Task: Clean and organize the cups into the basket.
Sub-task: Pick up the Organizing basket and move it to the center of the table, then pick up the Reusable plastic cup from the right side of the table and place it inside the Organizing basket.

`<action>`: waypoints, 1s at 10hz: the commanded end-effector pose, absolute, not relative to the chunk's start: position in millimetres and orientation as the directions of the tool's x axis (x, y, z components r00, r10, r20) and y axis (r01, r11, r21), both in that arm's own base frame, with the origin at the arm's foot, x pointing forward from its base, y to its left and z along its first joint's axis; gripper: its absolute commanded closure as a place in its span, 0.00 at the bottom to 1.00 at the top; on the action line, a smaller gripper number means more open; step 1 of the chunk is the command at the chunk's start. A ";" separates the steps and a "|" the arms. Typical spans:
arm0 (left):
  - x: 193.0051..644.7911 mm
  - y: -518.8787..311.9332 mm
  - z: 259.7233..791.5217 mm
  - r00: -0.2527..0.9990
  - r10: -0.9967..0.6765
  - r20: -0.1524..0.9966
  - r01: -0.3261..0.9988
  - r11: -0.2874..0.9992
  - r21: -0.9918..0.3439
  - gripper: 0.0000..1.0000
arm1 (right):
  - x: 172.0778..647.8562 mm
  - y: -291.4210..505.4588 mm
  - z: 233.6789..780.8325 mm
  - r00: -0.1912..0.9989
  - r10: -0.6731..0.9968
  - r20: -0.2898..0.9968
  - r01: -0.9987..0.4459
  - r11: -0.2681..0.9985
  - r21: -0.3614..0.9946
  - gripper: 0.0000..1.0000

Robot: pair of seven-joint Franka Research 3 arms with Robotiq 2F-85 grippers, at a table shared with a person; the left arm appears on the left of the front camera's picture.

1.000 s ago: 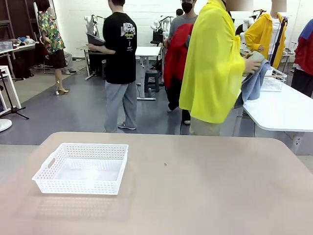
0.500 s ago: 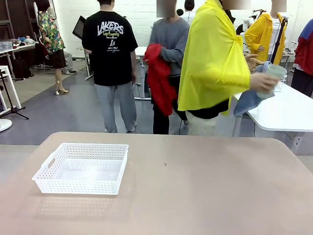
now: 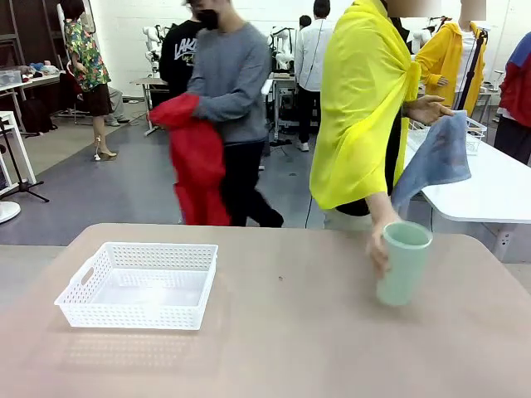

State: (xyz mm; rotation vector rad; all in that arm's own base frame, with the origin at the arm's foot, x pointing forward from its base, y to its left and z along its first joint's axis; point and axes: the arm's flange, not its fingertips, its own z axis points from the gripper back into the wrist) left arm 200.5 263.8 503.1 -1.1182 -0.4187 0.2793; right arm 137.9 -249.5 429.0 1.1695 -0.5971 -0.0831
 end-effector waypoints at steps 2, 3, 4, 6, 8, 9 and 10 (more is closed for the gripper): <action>199.0 264.9 502.8 0.887 0.420 0.194 0.008 0.406 -0.914 0.00 | 134.5 -248.2 426.3 0.835 -0.366 0.411 -0.259 0.398 0.880 0.00; 199.0 264.9 502.8 0.887 0.420 0.194 0.008 0.406 -0.914 0.00 | 134.5 -248.2 426.3 0.835 -0.366 0.411 -0.259 0.398 0.880 0.00; 199.0 264.9 502.8 0.887 0.420 0.194 0.008 0.406 -0.914 0.00 | 134.5 -248.2 426.3 0.835 -0.366 0.411 -0.259 0.398 0.880 0.00; 199.0 264.9 502.8 0.887 0.420 0.194 0.008 0.406 -0.914 0.00 | 134.5 -248.2 426.3 0.835 -0.366 0.411 -0.259 0.398 0.880 0.00; 200.5 263.8 503.1 0.888 0.421 0.184 -0.008 0.415 -0.910 0.00 | 137.9 -249.5 429.0 0.843 -0.363 0.397 -0.241 0.406 0.881 0.00; 203.5 265.9 504.2 0.885 0.391 0.253 0.043 0.472 -0.880 0.00 | 135.0 -246.4 424.8 0.819 -0.141 0.556 -0.457 0.426 0.781 0.00; 210.9 262.0 511.4 0.878 0.349 0.327 0.070 0.583 -0.810 0.00 | 138.2 -238.0 423.5 0.785 -0.056 0.617 -0.537 0.435 0.723 0.00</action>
